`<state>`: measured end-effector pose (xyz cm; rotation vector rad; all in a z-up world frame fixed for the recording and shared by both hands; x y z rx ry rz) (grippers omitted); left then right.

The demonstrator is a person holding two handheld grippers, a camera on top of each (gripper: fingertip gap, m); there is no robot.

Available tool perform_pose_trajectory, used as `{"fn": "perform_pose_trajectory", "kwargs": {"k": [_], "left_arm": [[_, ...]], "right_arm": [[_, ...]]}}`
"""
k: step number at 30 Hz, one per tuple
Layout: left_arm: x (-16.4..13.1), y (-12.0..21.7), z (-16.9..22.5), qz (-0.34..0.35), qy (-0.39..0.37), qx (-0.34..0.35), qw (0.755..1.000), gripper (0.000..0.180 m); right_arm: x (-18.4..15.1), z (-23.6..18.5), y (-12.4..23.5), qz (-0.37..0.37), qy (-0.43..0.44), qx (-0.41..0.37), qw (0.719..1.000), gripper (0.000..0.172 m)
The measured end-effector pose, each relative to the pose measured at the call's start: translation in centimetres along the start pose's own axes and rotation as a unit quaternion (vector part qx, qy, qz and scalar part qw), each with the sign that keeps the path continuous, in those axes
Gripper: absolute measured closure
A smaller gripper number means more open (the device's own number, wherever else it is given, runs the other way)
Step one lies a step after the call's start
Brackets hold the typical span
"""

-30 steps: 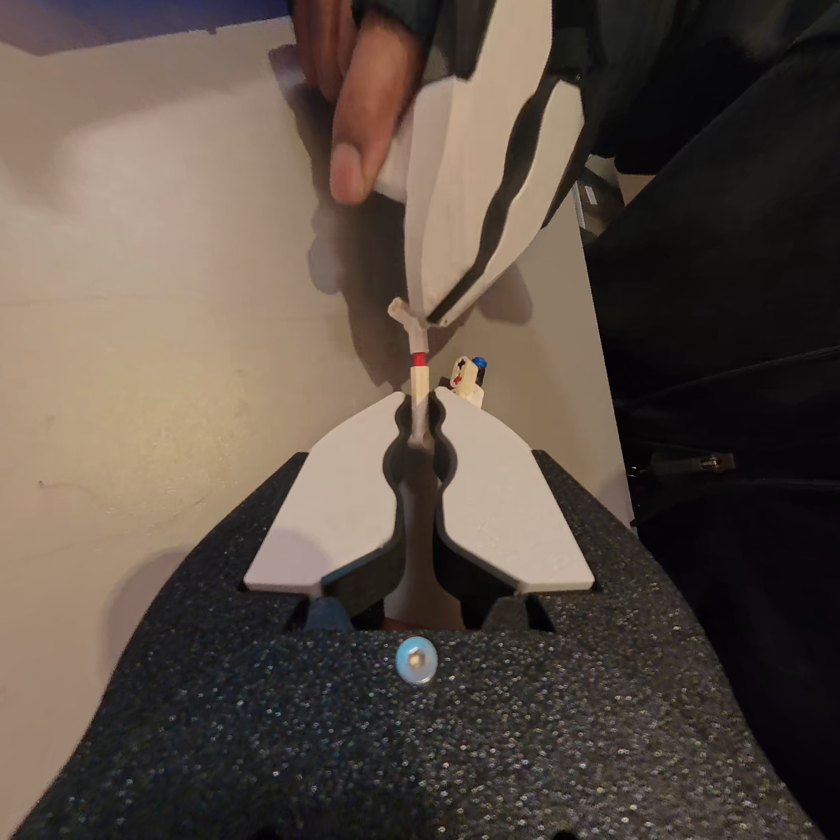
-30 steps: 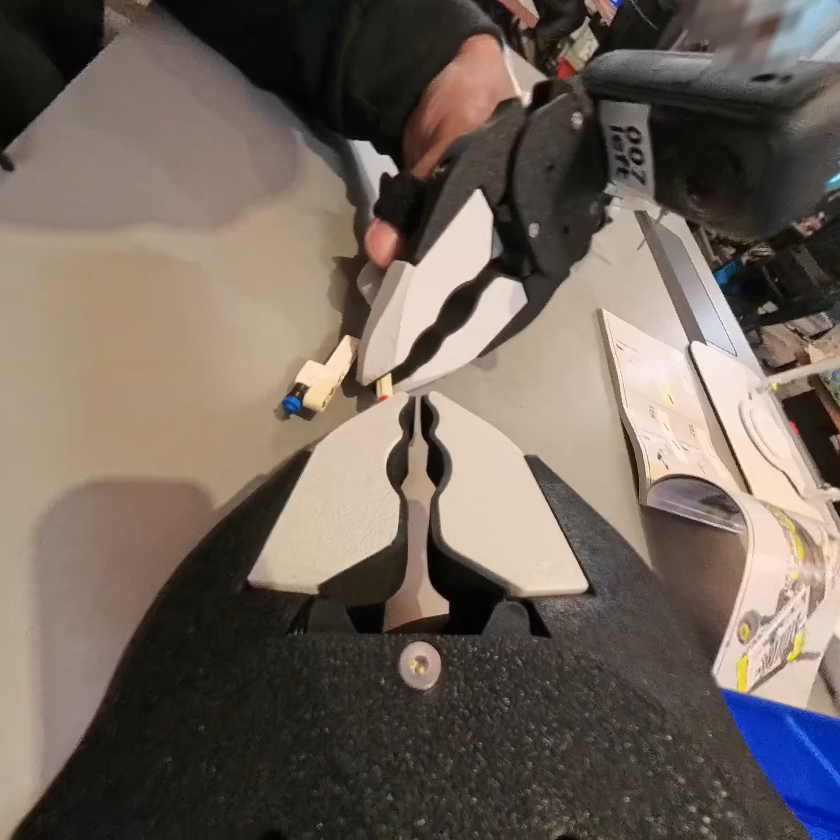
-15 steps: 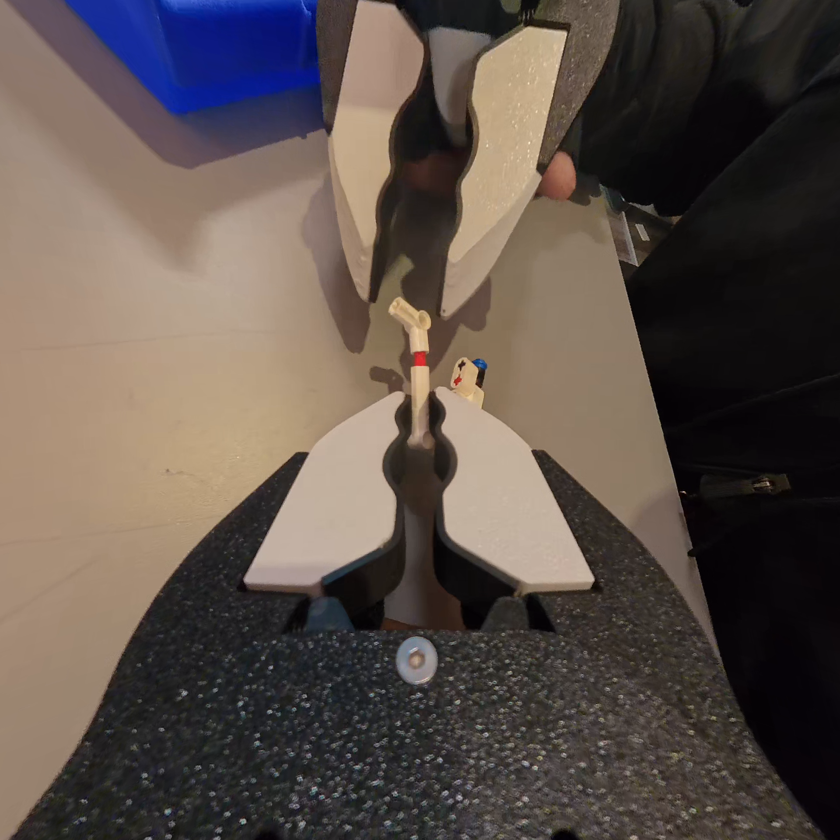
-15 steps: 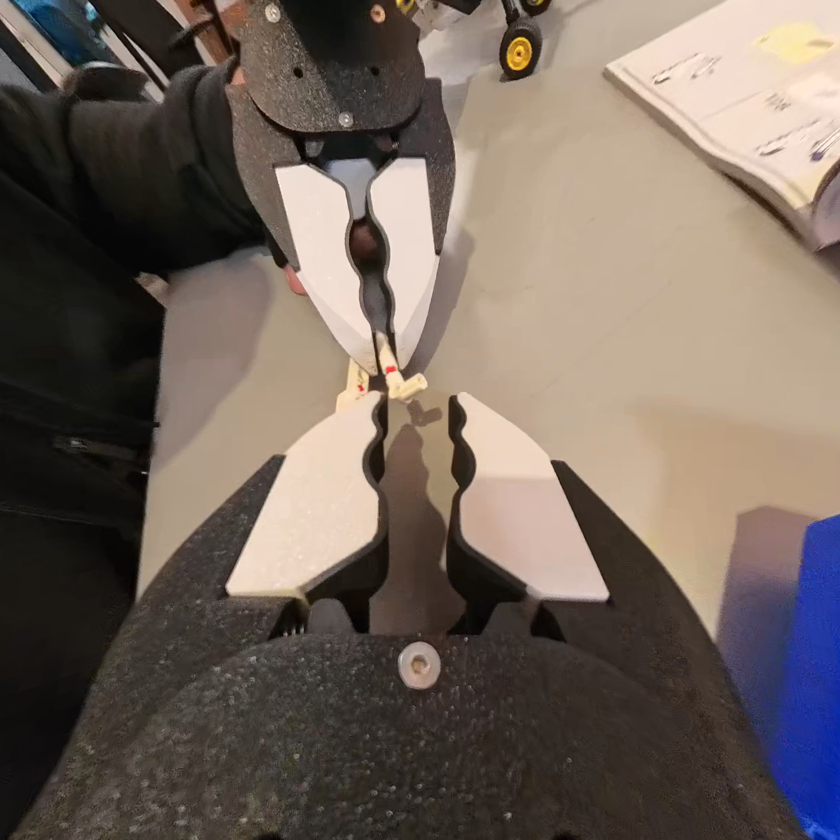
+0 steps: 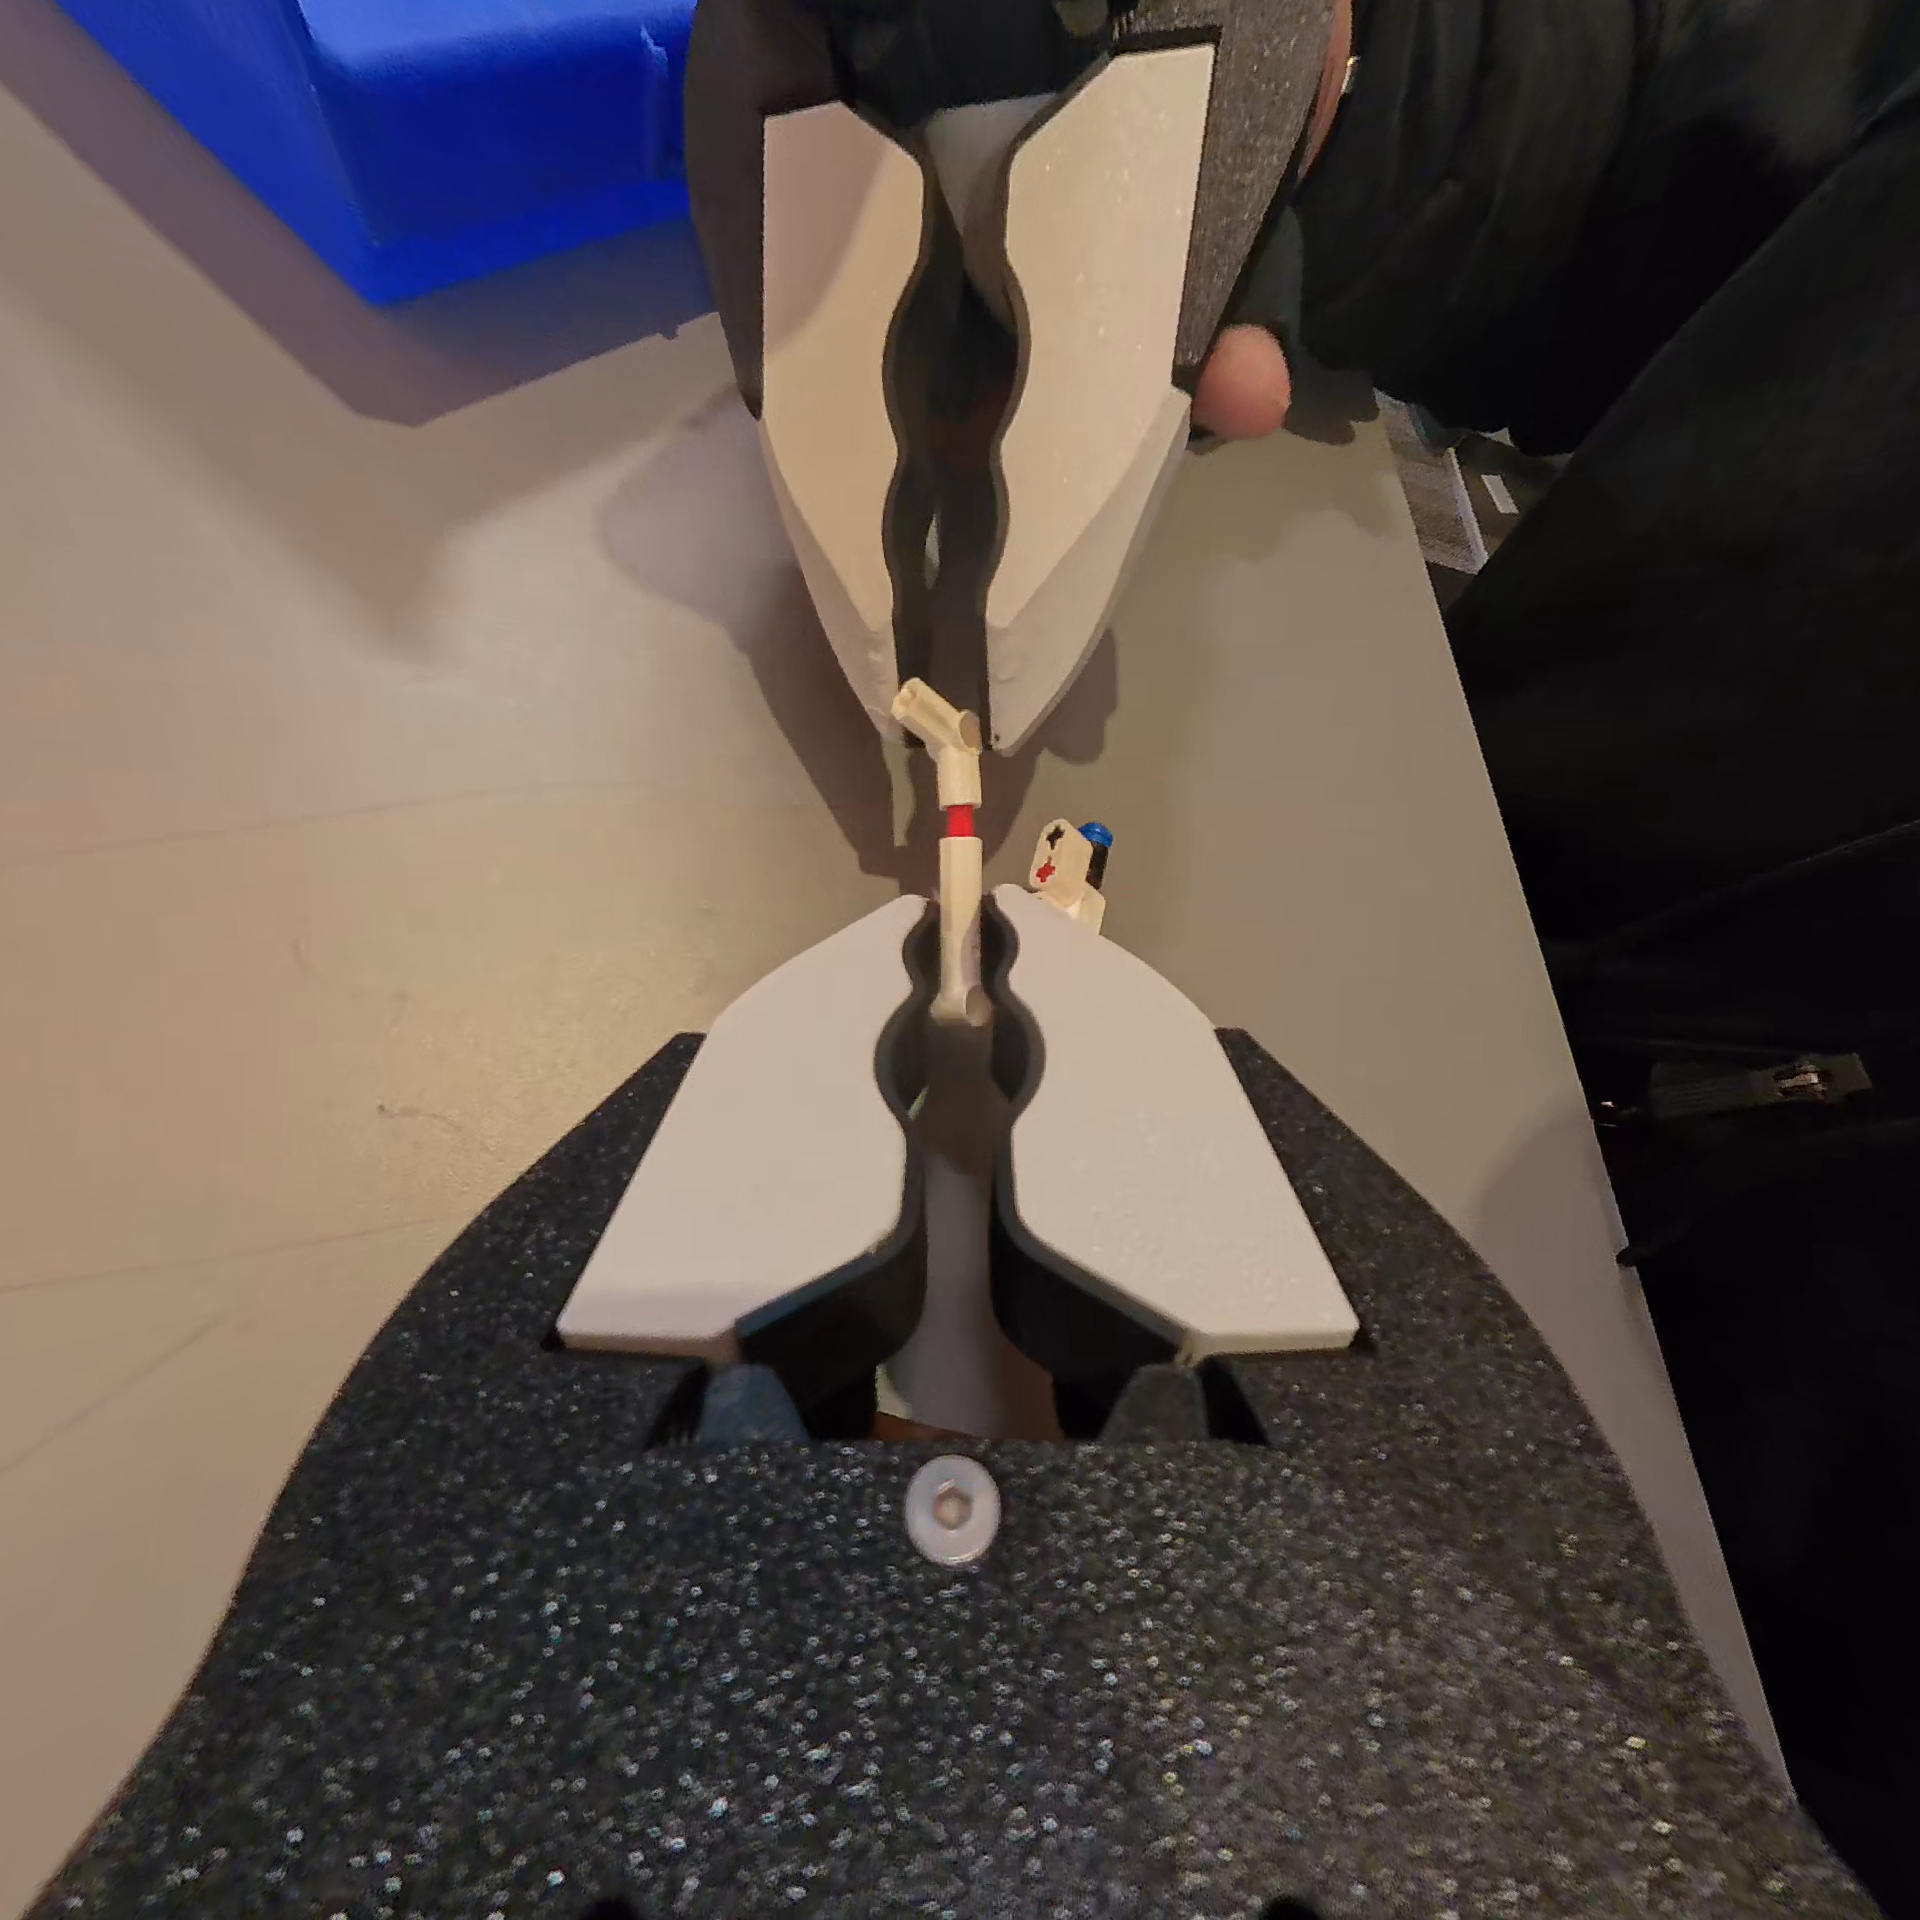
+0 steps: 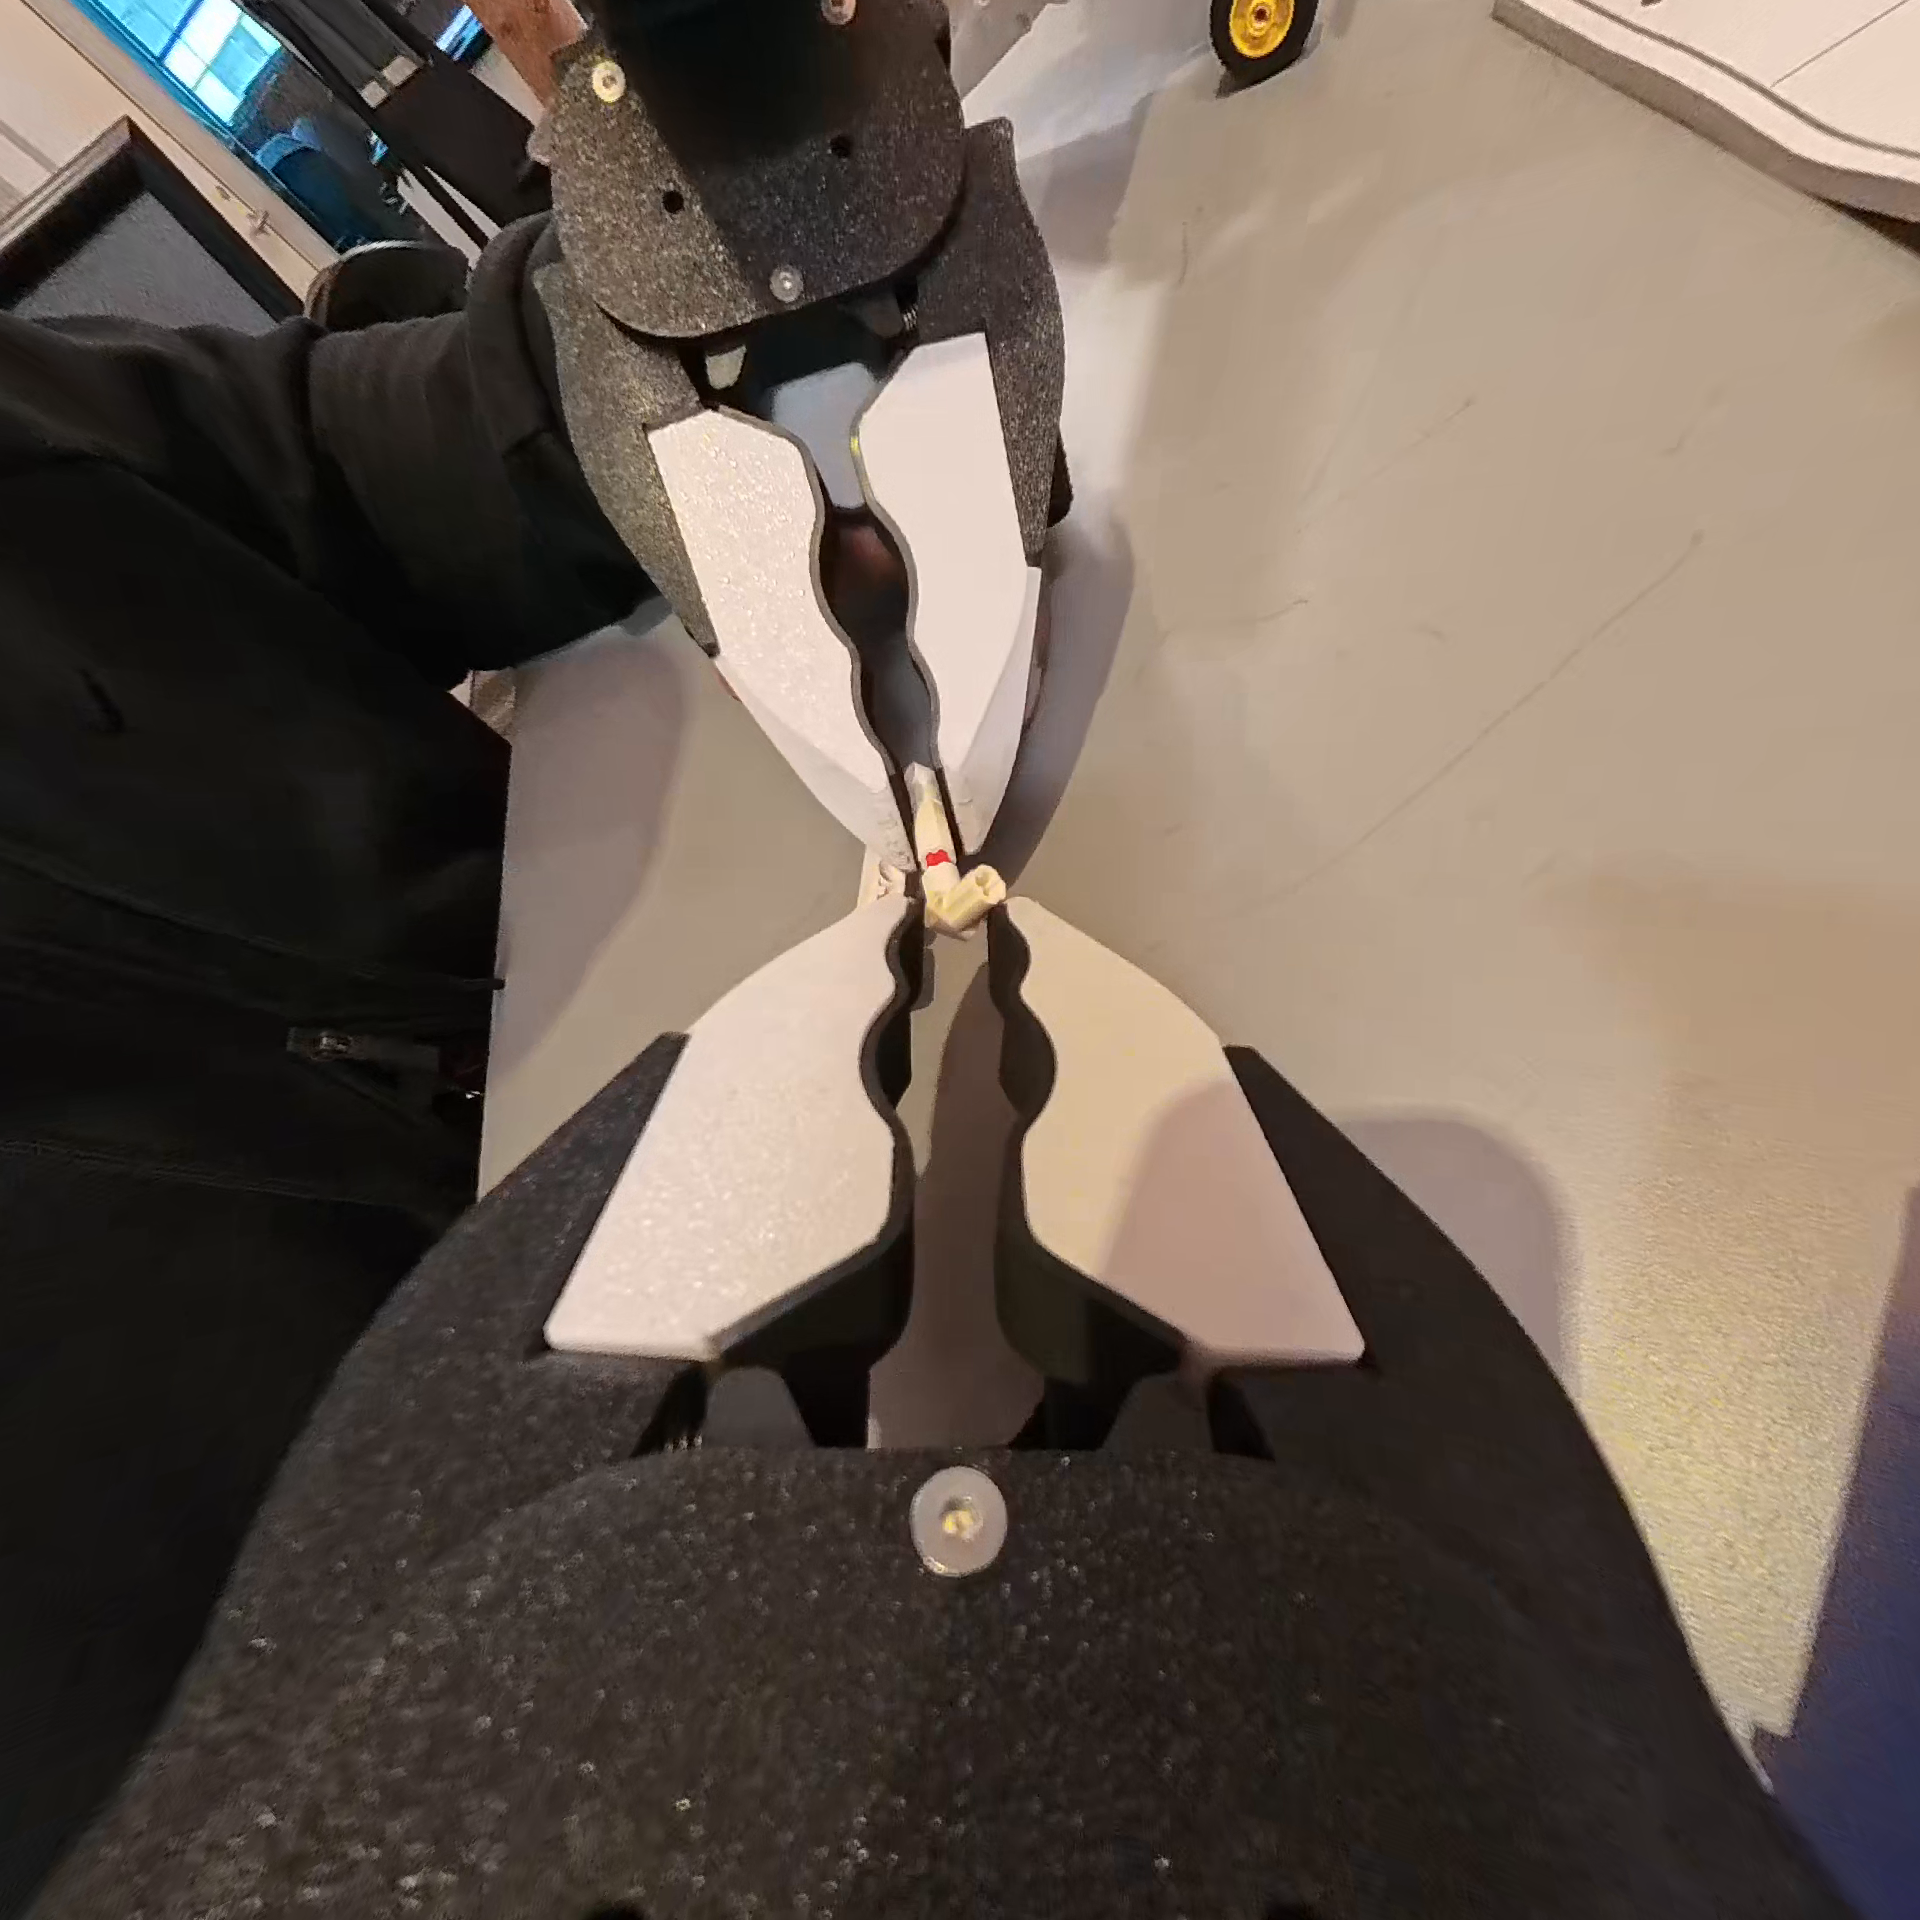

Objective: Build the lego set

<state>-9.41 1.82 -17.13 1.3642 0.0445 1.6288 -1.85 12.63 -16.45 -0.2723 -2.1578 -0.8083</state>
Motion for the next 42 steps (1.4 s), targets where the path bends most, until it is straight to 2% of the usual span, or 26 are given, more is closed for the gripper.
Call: {"fn": "perform_pose_trajectory", "kwargs": {"k": [22,42], "left_arm": [[0.15,0.44,-0.53,0.03,0.022,-0.022,0.999,0.174],[0.16,0.29,-0.39,0.025,0.011,-0.017,0.999,0.174]], "right_arm": [[-0.01,0.26,0.26,0.011,-0.019,0.025,0.999,0.156],[0.02,0.64,0.52,0.021,-0.049,0.036,0.998,0.156]]}}
Point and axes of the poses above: each gripper's, where its closed fingertips meet, y back along the fingers, x out of its top, z = x × y across the jaws, the point moved 7 cm from there along y, back along the fingers, and after that the axes turned 2 degrees about y, right-handed, at the moved point
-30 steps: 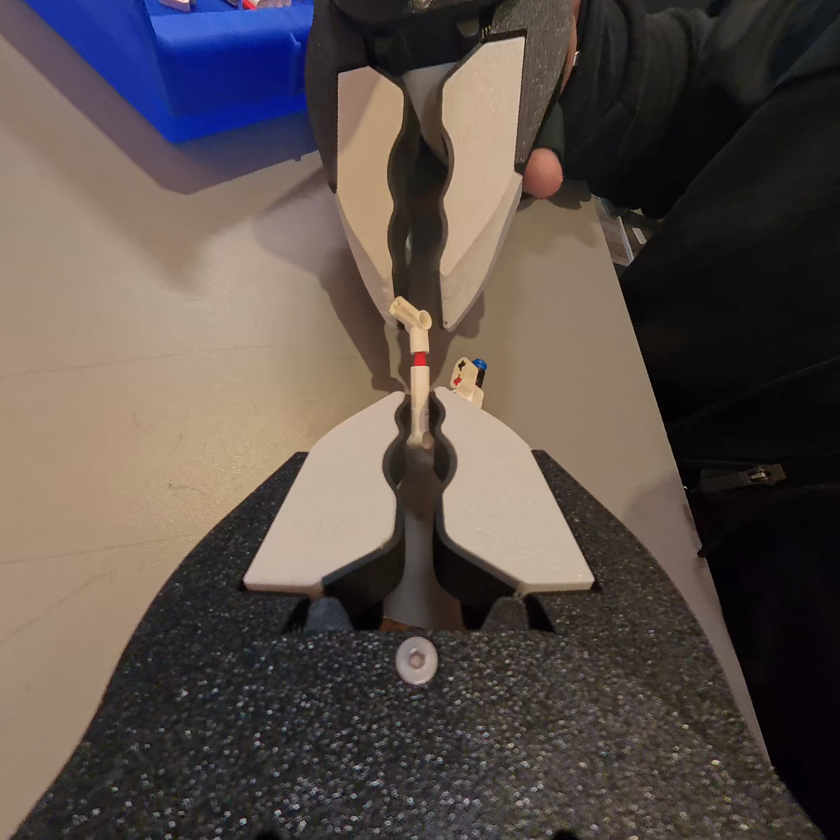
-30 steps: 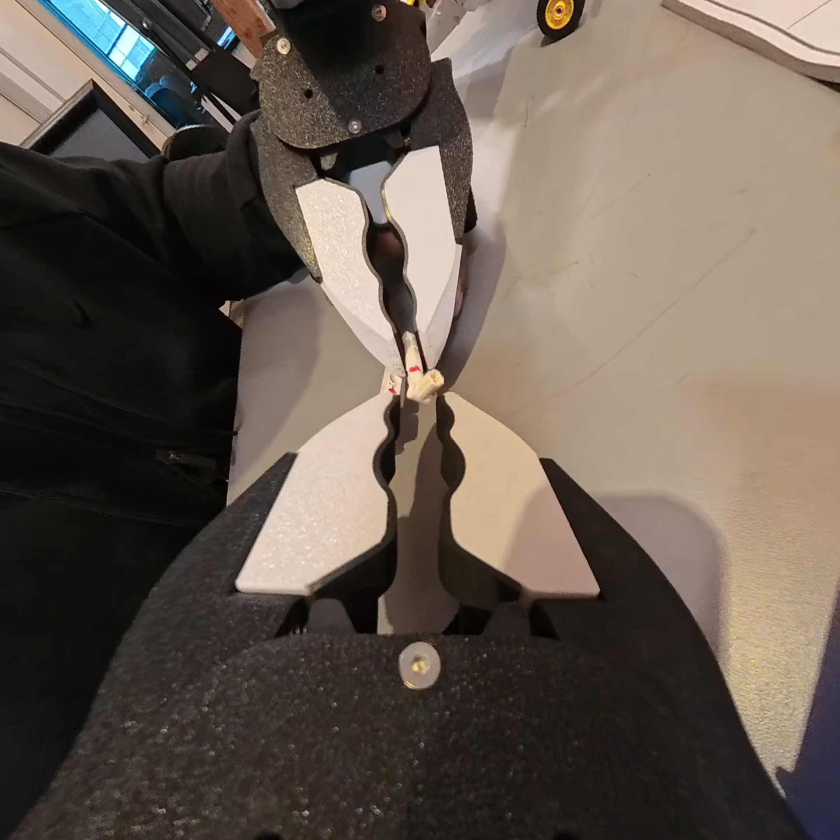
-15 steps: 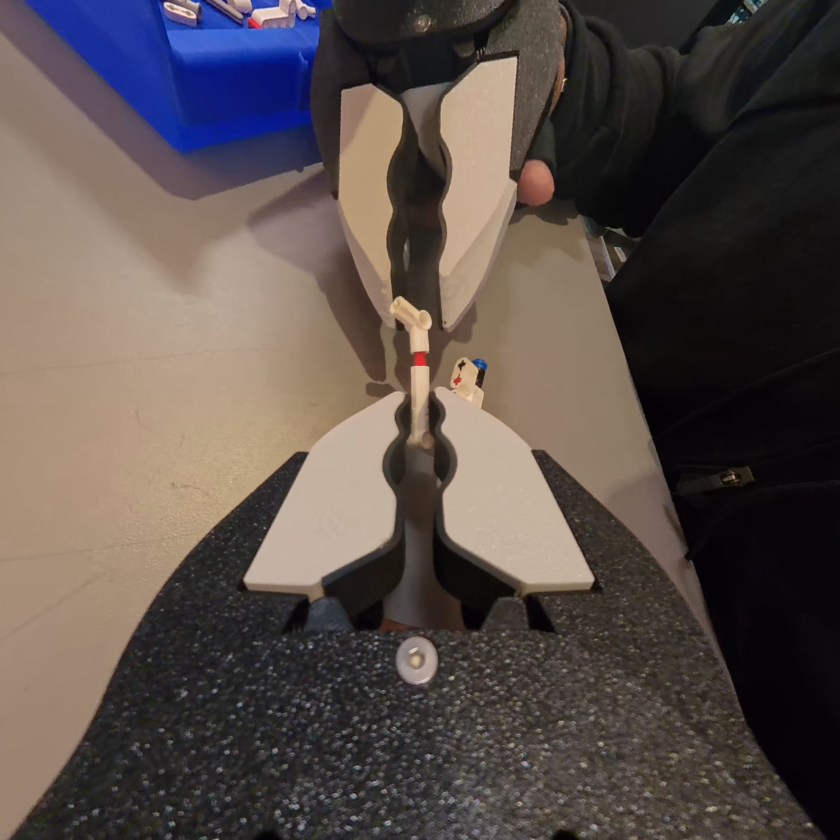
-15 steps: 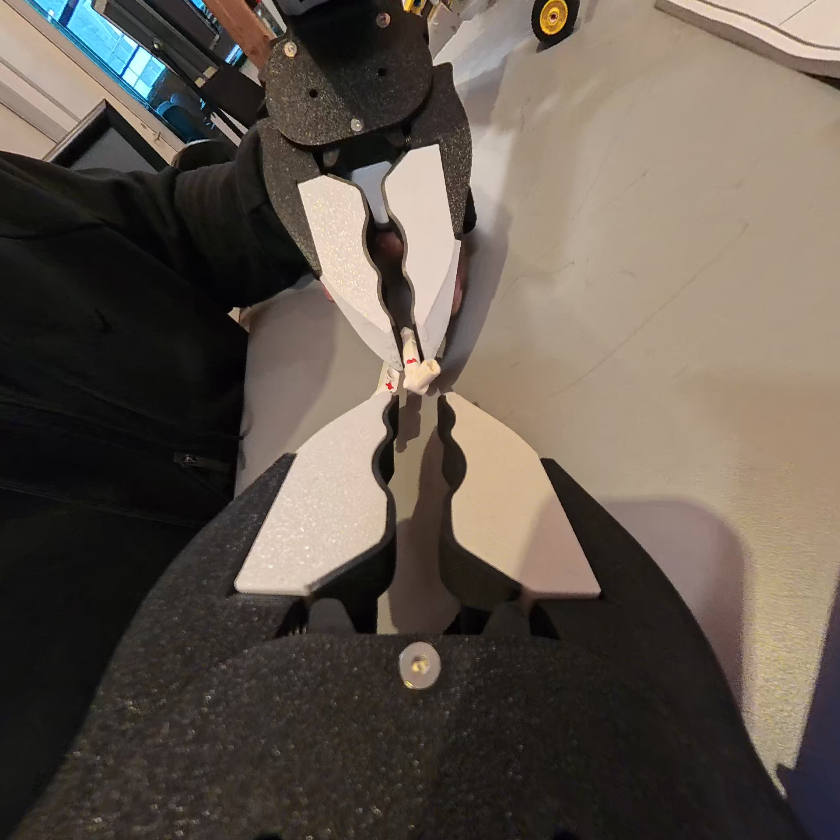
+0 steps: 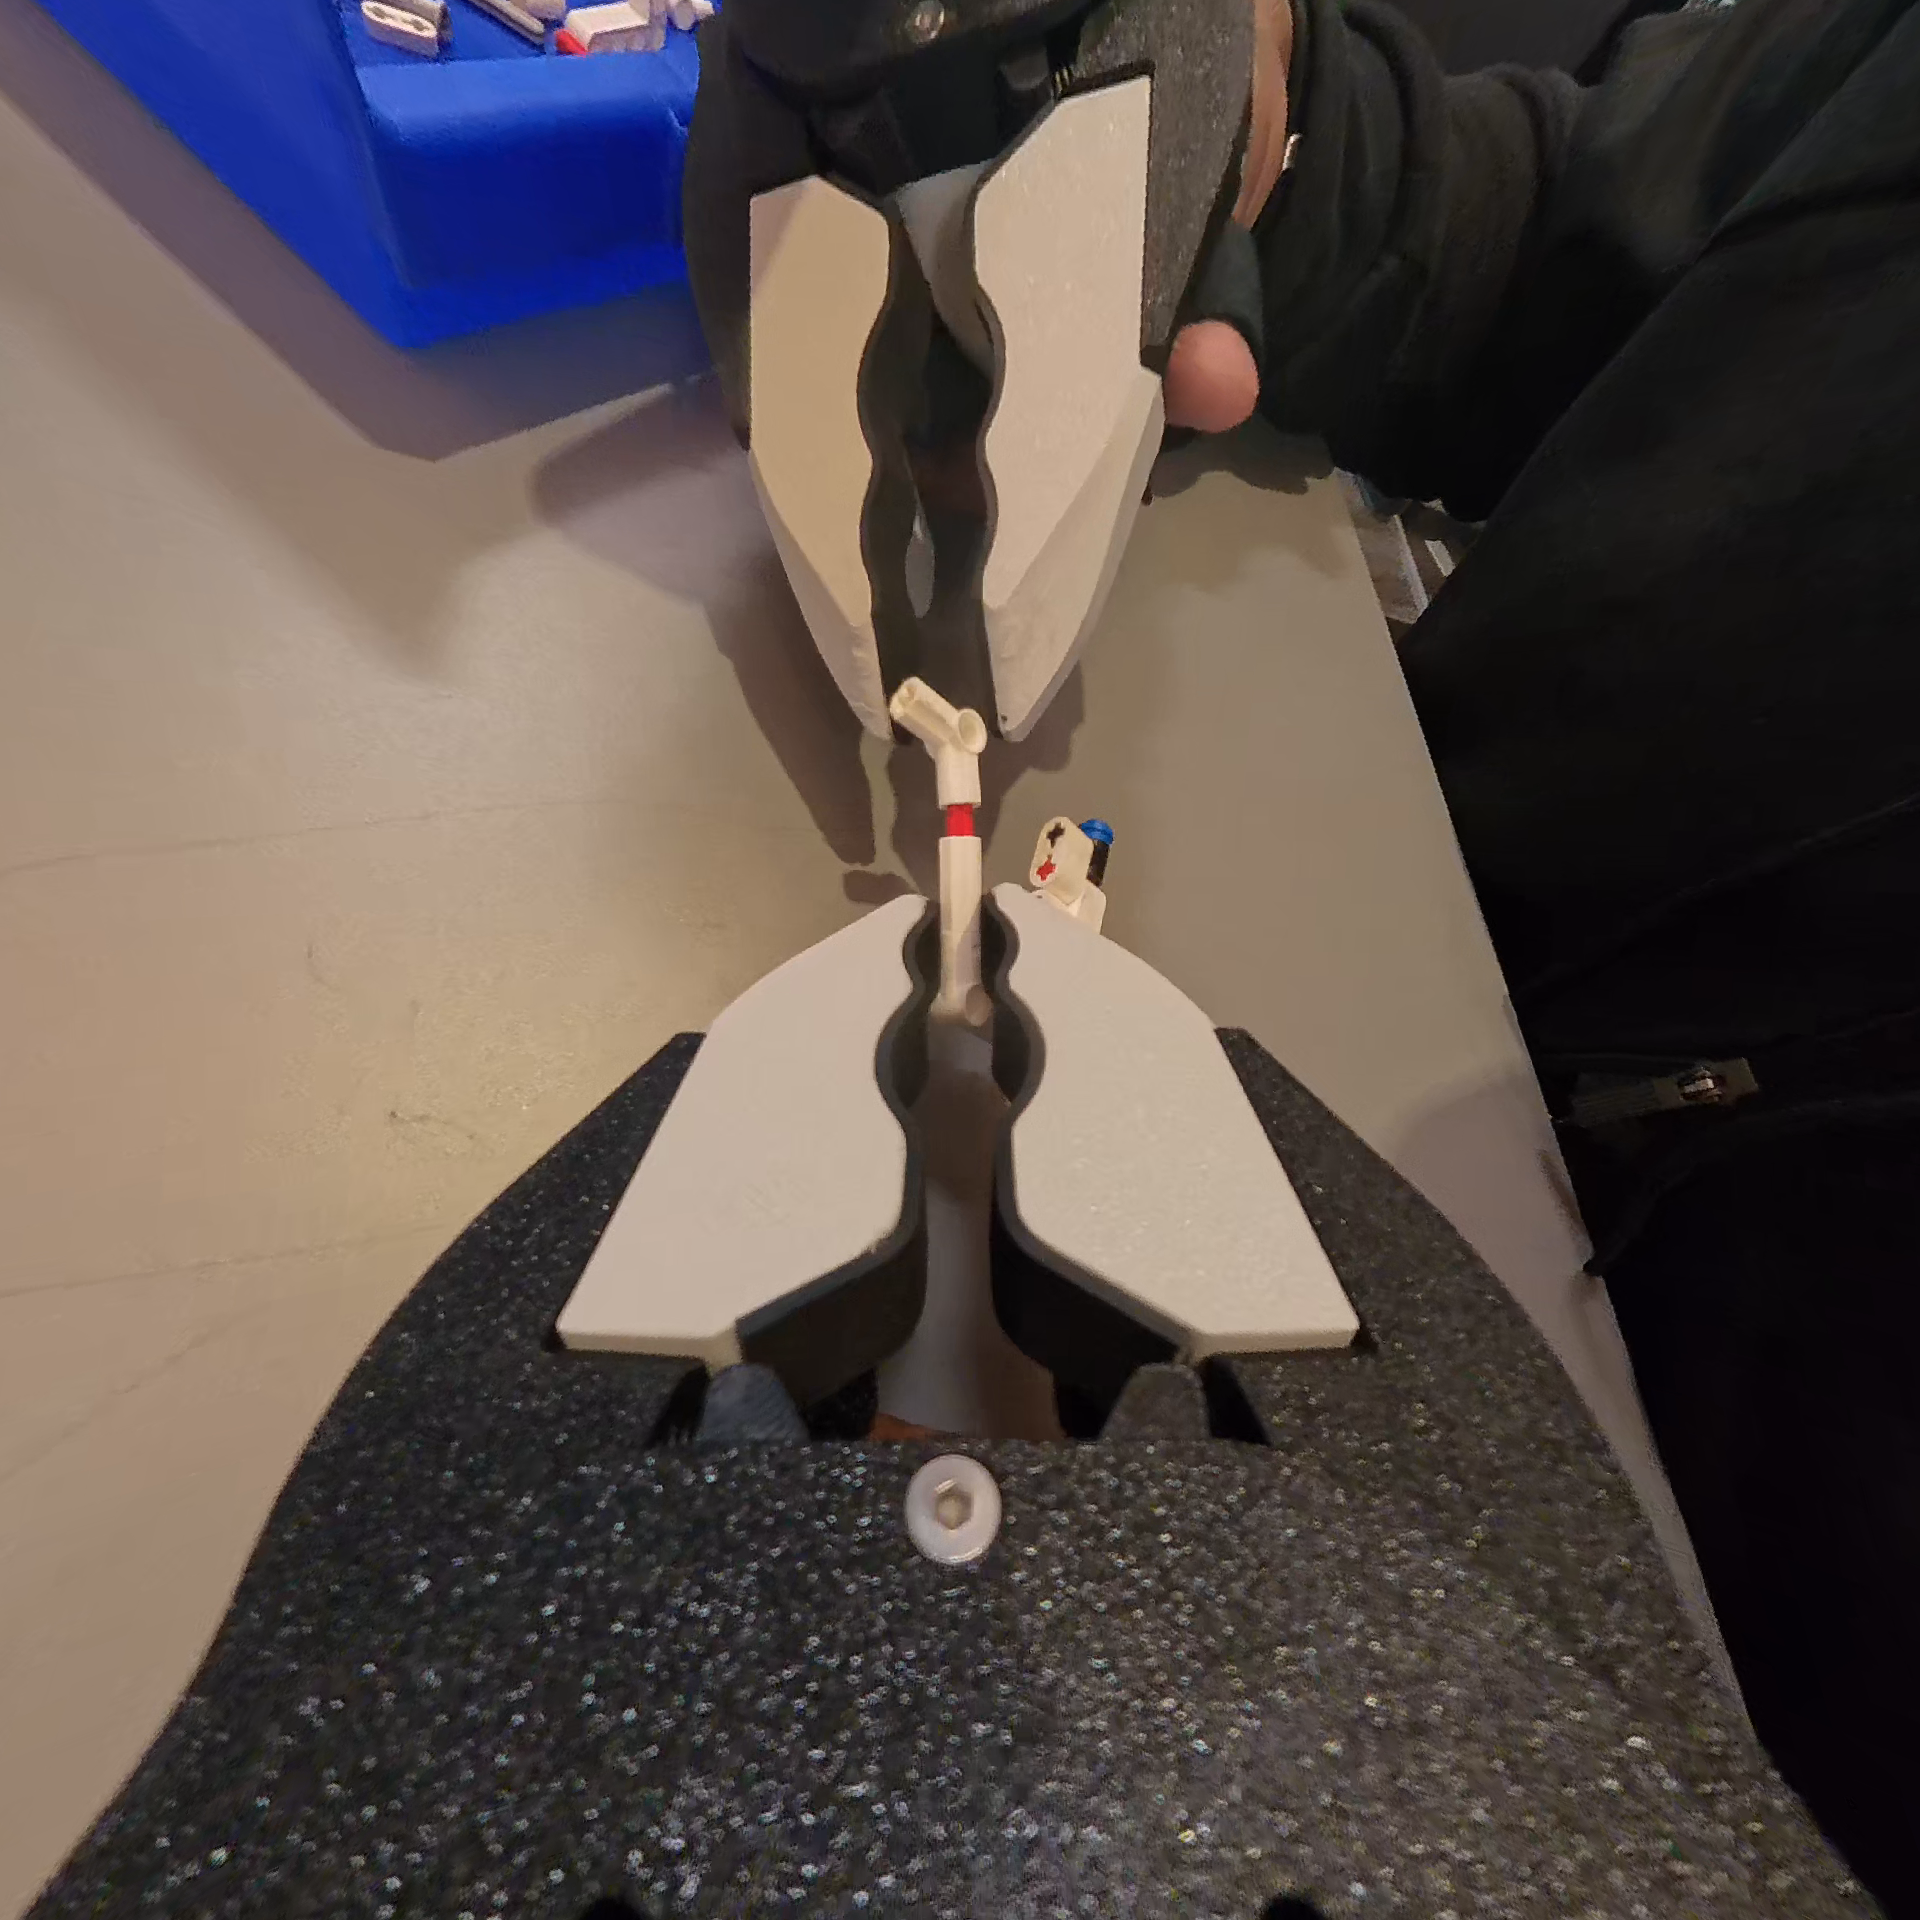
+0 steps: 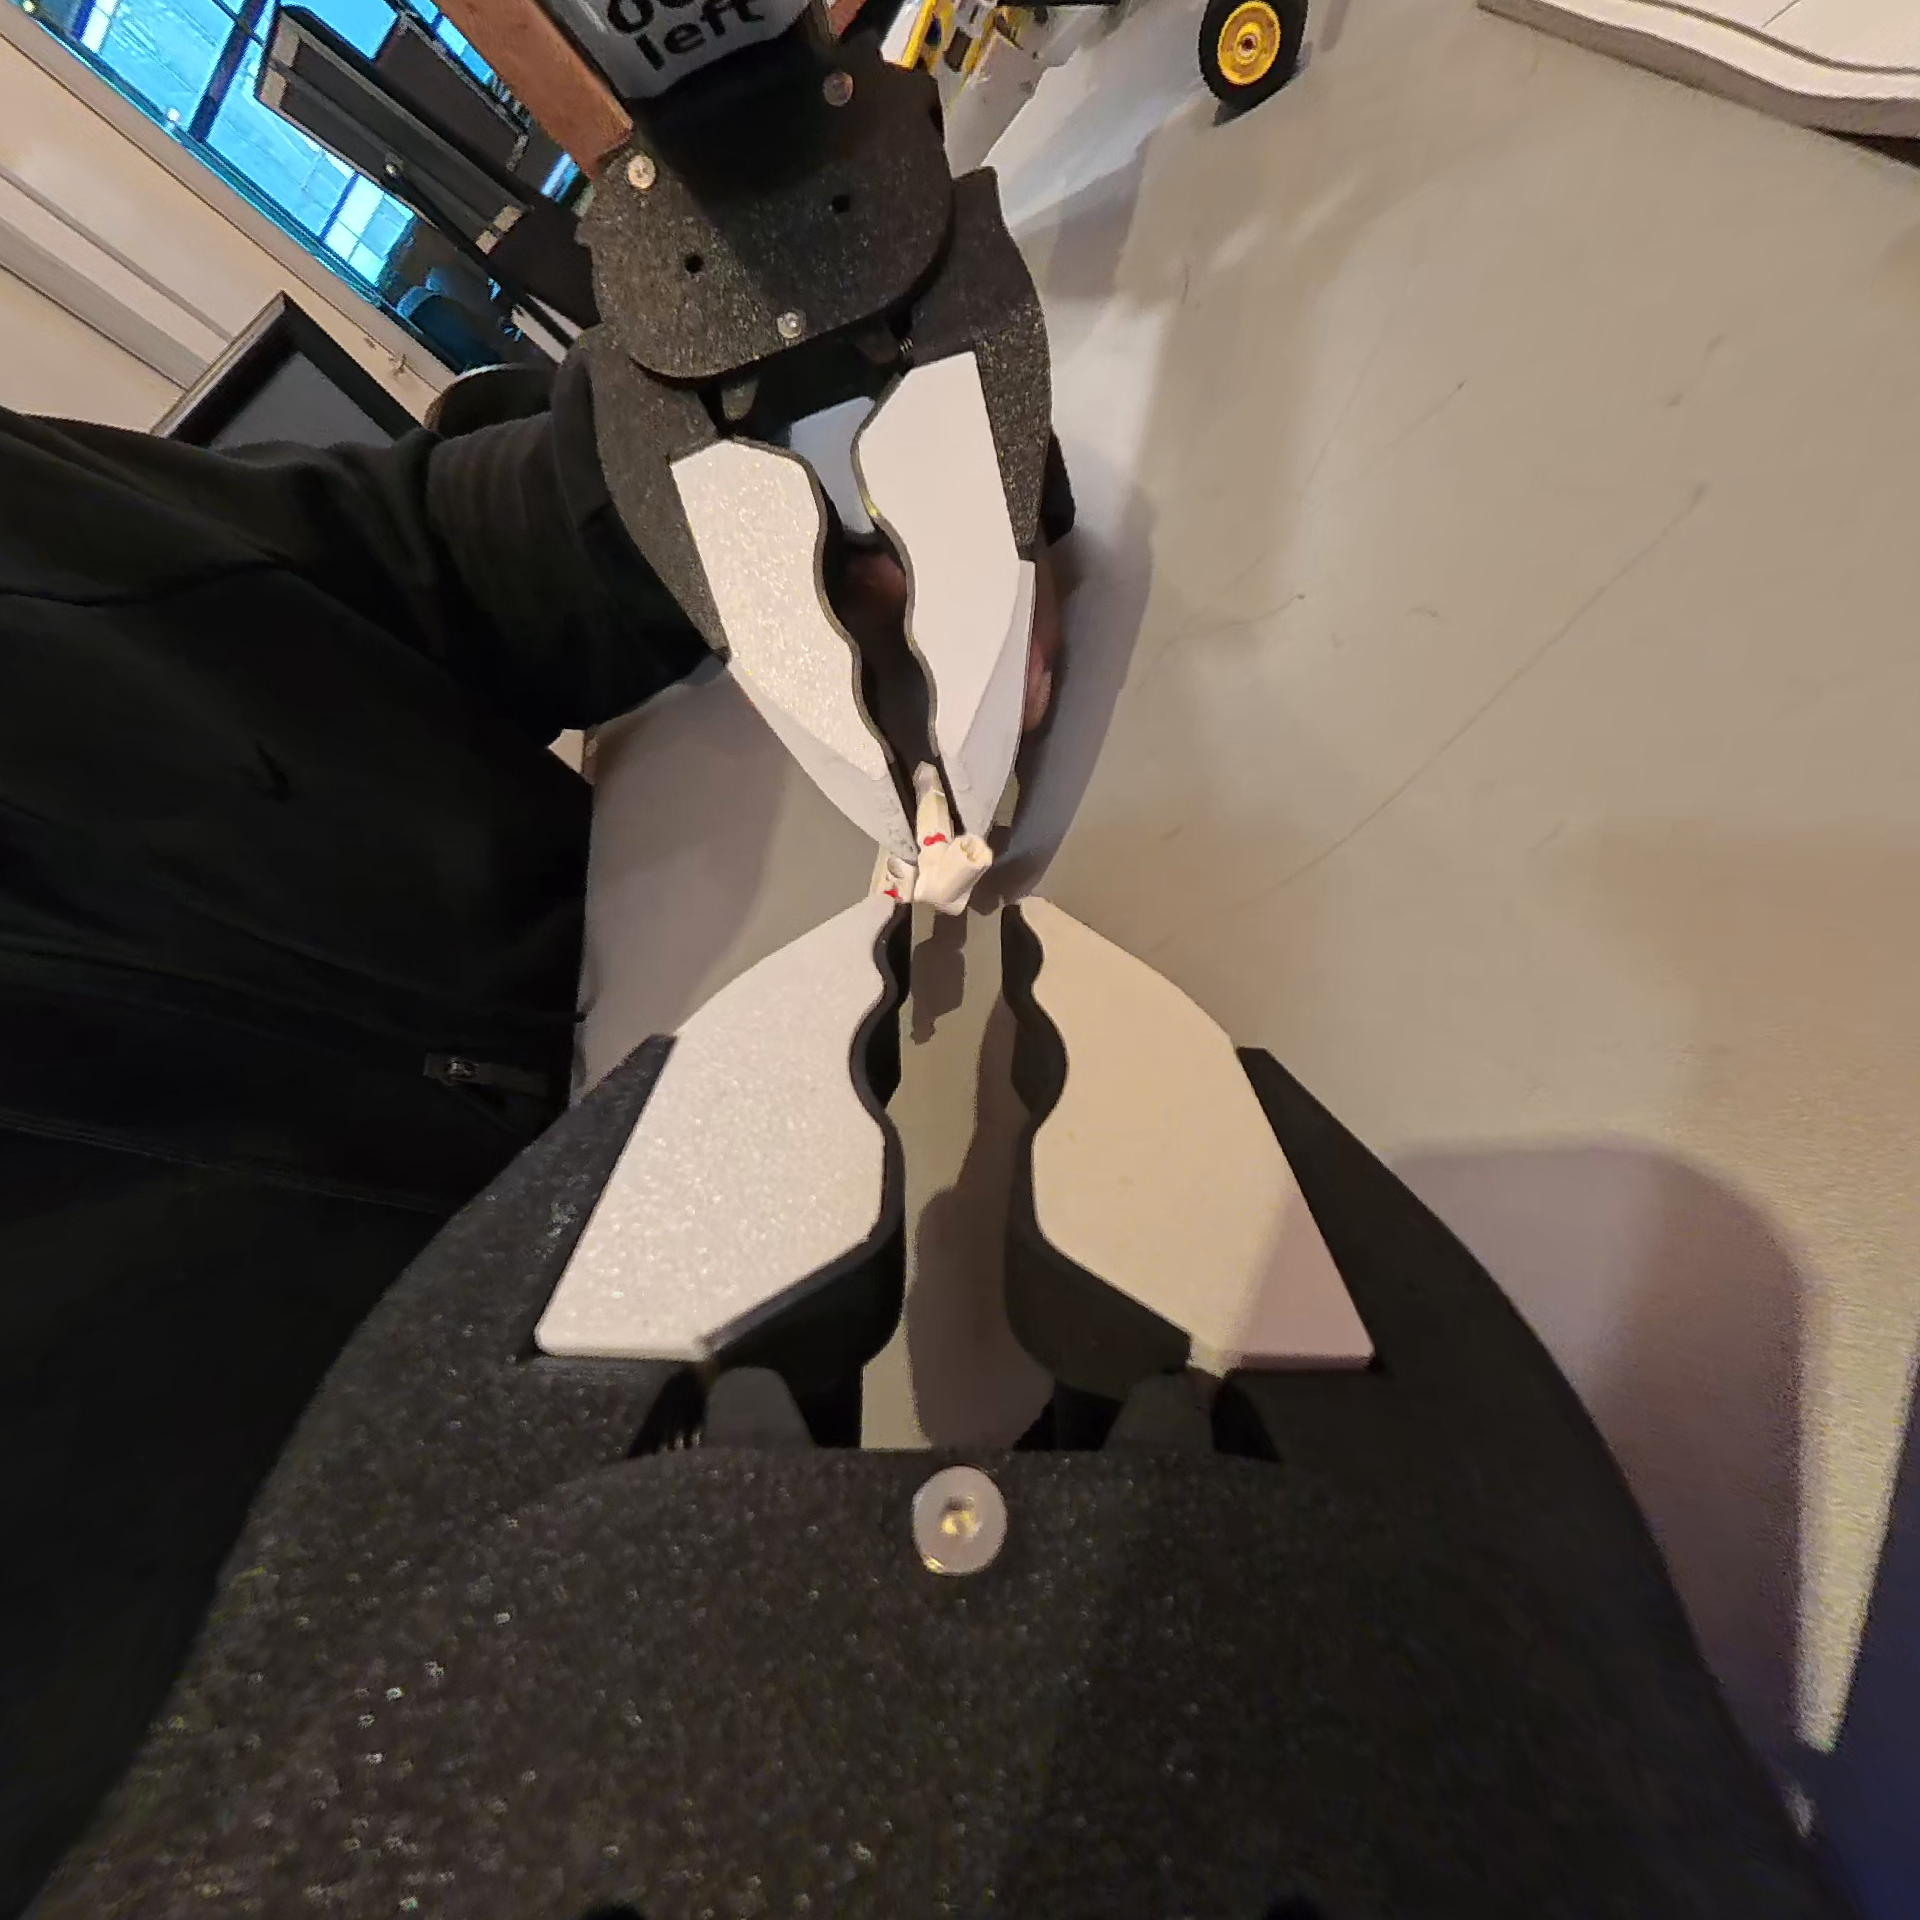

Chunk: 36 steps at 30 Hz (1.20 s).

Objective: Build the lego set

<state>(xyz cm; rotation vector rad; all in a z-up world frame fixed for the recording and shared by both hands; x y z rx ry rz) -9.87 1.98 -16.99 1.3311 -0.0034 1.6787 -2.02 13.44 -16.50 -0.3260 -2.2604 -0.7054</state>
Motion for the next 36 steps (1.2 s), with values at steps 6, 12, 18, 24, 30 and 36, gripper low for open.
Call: {"fn": "perform_pose_trajectory", "kwargs": {"k": [6,12,18,24,30,36], "left_arm": [[0.0,-0.1,0.1,-0.007,-0.01,0.005,1.0,0.174],[0.0,-0.4,0.4,-0.014,-0.025,0.008,1.0,0.174],[0.4,-0.2,0.4,0.004,-0.03,0.017,0.999,0.174],[0.9,0.2,0.4,0.041,-0.032,0.016,0.999,0.174],[1.0,0.1,0.4,0.041,-0.038,0.015,0.998,0.174],[1.1,0.1,0.5,0.034,-0.039,0.018,0.999,0.174]], "right_arm": [[0.0,-0.1,-0.1,-0.001,-0.012,0.016,1.0,0.156],[-0.1,-0.3,-0.5,-0.011,-0.016,0.02,1.0,0.161],[0.1,-0.3,-0.3,0.009,-0.026,0.03,0.999,0.163],[0.5,-0.4,0.1,0.044,-0.026,0.036,0.998,0.163],[0.5,-0.5,0.1,0.042,-0.025,0.037,0.998,0.164],[0.5,-0.5,-0.3,0.038,-0.027,0.034,0.998,0.164]]}}
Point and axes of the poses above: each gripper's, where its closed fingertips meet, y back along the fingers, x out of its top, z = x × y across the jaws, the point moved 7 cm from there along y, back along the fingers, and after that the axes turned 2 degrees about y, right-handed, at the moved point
